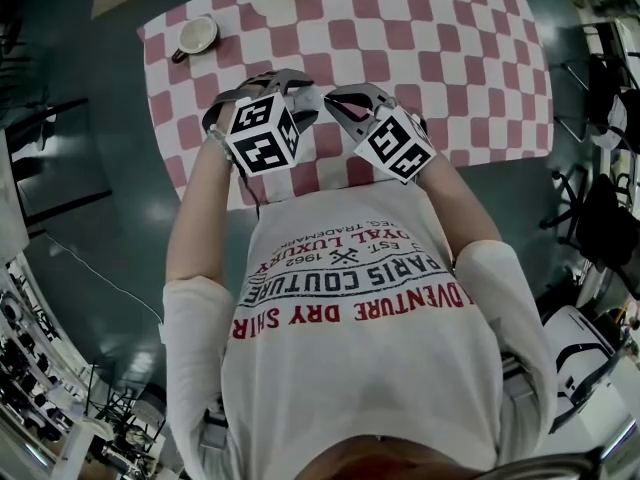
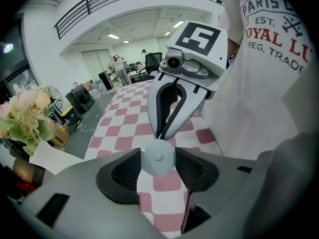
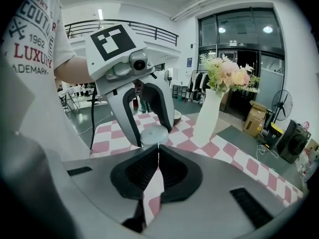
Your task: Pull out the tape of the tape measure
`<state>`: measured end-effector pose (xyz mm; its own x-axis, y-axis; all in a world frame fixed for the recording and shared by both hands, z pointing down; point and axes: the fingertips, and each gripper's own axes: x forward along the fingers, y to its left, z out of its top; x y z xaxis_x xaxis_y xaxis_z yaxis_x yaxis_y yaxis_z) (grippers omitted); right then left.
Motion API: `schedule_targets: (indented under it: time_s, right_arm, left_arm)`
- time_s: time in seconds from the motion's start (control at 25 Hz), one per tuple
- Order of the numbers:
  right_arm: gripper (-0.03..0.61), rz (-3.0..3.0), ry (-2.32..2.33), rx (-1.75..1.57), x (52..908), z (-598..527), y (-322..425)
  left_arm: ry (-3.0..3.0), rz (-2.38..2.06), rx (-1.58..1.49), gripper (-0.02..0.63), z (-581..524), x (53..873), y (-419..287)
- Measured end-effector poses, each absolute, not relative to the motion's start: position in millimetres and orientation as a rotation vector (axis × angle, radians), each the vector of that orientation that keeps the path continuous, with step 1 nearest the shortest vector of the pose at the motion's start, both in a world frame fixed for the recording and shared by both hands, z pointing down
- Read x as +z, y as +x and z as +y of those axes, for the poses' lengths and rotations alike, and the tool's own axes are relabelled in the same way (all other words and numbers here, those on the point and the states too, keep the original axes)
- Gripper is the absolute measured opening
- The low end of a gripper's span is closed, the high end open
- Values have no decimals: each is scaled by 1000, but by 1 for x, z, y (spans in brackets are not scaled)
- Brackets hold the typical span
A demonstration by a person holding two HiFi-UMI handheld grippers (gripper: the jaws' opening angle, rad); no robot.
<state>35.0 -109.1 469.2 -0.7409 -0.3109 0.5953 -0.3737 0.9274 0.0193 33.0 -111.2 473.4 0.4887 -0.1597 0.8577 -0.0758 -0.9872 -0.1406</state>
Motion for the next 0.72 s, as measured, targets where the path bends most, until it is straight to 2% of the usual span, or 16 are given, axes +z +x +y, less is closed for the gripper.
schedule_targets:
  time_s: [0.72]
  right_arm:
    - [32, -2314, 745, 315, 475, -149, 61]
  left_arm:
    - [-2778, 691, -1438, 230, -143, 469, 20]
